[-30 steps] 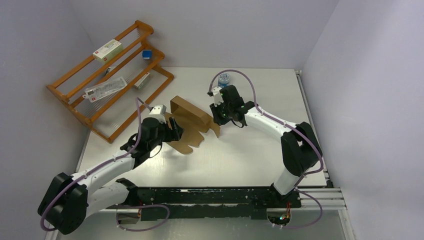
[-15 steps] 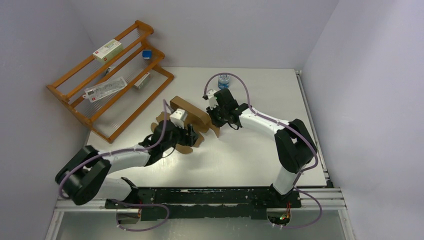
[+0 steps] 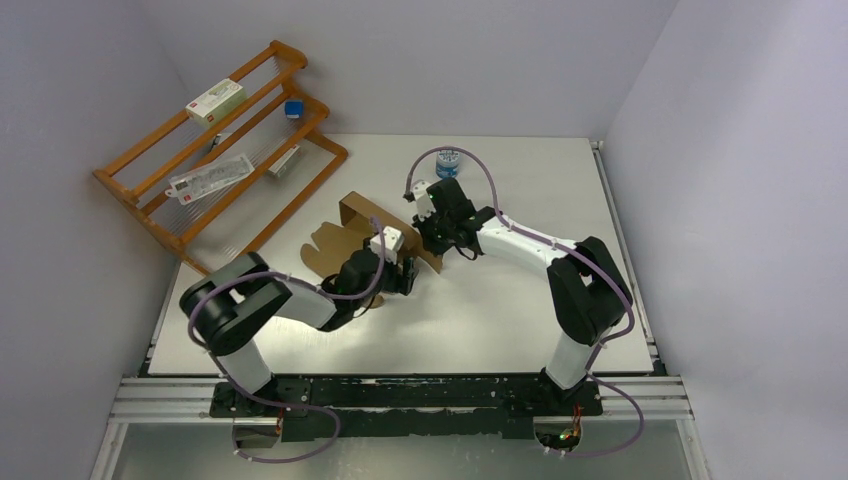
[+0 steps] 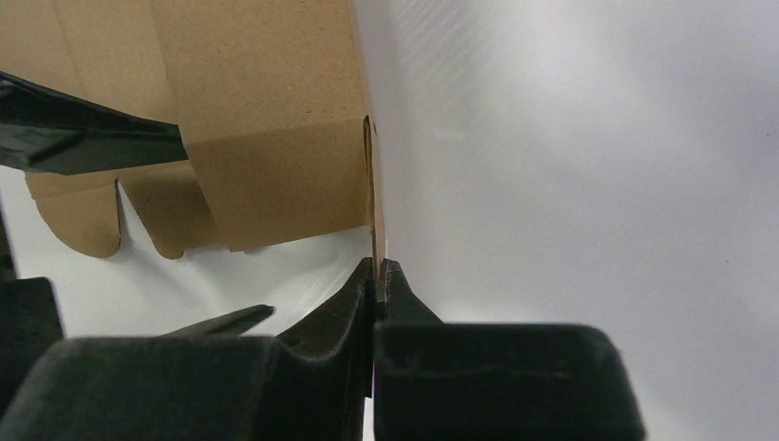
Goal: Fold the paper box
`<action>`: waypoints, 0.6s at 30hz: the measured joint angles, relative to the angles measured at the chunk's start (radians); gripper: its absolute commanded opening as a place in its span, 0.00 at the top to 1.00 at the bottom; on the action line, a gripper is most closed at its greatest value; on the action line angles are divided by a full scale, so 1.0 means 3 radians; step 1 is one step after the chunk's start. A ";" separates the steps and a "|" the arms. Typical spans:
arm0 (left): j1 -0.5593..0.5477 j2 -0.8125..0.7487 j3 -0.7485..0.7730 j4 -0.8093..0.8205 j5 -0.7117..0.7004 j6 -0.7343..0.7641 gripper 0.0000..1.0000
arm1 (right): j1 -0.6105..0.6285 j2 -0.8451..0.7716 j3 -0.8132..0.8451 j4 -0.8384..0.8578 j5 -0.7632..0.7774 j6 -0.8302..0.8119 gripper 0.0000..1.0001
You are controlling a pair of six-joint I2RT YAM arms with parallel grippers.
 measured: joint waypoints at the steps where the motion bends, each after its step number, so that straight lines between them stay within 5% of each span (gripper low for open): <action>1: -0.0028 0.0071 0.0019 0.0067 -0.0043 0.0024 0.22 | 0.0004 0.0001 0.0000 0.0000 -0.0006 -0.0003 1.00; 18: -0.0131 0.0637 0.0294 0.0345 -0.0912 0.0197 0.38 | 0.0024 -0.0013 0.0000 0.0018 -0.0154 -0.0039 1.00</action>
